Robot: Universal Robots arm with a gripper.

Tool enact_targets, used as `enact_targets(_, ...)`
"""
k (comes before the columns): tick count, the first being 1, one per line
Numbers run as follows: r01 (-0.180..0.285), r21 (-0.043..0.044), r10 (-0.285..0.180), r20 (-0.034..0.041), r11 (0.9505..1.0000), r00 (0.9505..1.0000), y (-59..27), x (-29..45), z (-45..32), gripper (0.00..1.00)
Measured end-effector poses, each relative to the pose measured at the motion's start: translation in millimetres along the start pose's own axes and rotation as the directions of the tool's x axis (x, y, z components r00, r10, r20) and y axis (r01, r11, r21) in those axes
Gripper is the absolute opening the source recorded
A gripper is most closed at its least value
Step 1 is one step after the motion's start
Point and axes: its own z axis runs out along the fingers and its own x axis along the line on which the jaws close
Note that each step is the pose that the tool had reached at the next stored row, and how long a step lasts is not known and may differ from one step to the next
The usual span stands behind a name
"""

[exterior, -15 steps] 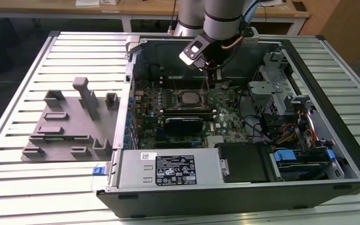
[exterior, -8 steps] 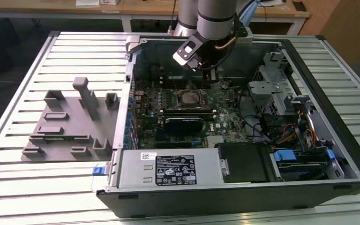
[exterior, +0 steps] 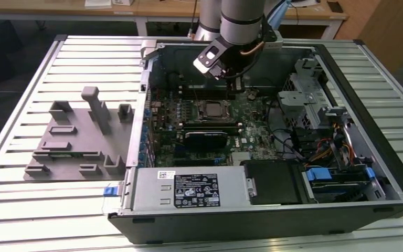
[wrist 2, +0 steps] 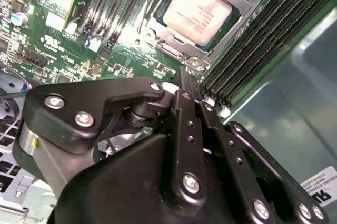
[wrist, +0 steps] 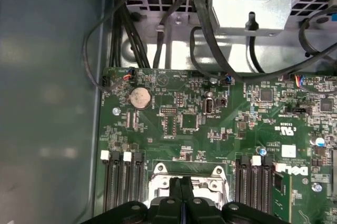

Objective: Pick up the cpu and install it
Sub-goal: 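Close the cpu cover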

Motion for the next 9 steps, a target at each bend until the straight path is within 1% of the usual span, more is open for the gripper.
enact_targets(4,0.001,0.0193,-0.002,0.0332,0.9998,0.9994,1.4,0.0,0.5,0.11)
enact_targets(5,0.001,0.0215,-0.002,0.0416,0.9998,0.9991,1.3,0.0,0.7,0.11)
enact_targets(6,0.001,0.0214,-0.002,0.0464,0.9998,0.9989,1.4,0.0,0.9,0.11)
enact_targets(7,0.002,0.0214,-0.003,0.0477,0.9998,0.9989,1.4,0.0,0.9,0.11)
enact_targets(9,0.002,0.0214,-0.003,0.0480,0.9998,0.9988,1.4,0.0,0.9,0.11)
